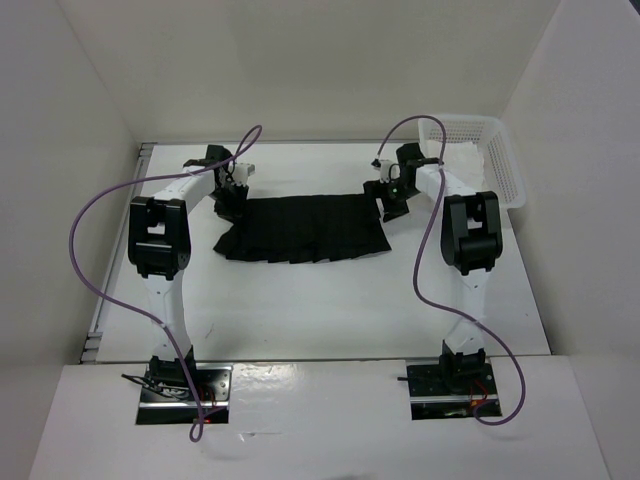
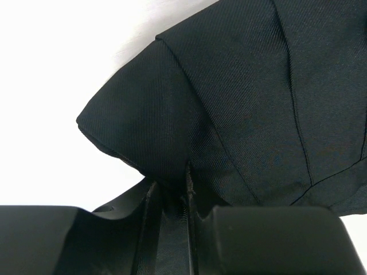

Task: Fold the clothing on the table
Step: Fold the skirt

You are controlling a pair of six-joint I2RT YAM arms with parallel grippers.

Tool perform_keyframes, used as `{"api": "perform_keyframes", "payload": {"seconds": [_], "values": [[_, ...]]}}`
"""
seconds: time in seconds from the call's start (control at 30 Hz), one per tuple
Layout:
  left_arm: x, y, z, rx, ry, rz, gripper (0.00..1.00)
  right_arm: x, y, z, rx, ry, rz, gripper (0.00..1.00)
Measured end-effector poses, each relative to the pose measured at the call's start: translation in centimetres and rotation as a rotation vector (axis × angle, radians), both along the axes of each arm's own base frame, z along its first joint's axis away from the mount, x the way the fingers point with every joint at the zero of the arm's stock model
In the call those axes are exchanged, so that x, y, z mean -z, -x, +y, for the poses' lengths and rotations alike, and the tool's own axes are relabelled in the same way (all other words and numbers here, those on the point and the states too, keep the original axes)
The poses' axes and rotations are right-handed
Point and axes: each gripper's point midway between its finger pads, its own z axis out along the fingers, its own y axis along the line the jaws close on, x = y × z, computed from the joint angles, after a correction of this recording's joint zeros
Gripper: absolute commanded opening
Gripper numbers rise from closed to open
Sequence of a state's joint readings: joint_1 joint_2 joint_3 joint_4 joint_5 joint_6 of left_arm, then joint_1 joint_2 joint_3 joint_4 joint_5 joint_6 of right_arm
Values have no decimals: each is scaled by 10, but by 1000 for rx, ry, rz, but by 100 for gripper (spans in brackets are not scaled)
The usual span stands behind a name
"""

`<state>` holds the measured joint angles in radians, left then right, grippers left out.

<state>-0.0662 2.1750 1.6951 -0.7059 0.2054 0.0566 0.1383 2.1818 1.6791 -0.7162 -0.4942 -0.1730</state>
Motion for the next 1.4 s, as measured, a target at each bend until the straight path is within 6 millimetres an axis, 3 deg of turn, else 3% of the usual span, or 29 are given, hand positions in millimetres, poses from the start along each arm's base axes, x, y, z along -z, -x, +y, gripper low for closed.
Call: {"api": "perform_keyframes", "payload": {"seconds": [0.2, 0.63, 1.07, 1.17, 1.3, 1.4], "values": [[0, 1, 0, 1, 0, 2, 26, 3, -2, -11, 23, 6, 7, 58], [0, 2, 0, 1, 2, 8, 26, 4, 2, -8, 11, -18, 19, 66], [0, 3, 0, 20, 2, 9, 25, 4, 9, 10, -39, -70, 32, 65], [0, 5, 0, 20, 2, 14, 25, 4, 10, 12, -52, -70, 31, 55], [1, 6, 0, 20, 2, 19, 25, 11, 12, 14, -62, -69, 45, 25], [0, 6, 0, 20, 2, 20, 25, 13, 14, 15, -64, -67, 52, 11]]}}
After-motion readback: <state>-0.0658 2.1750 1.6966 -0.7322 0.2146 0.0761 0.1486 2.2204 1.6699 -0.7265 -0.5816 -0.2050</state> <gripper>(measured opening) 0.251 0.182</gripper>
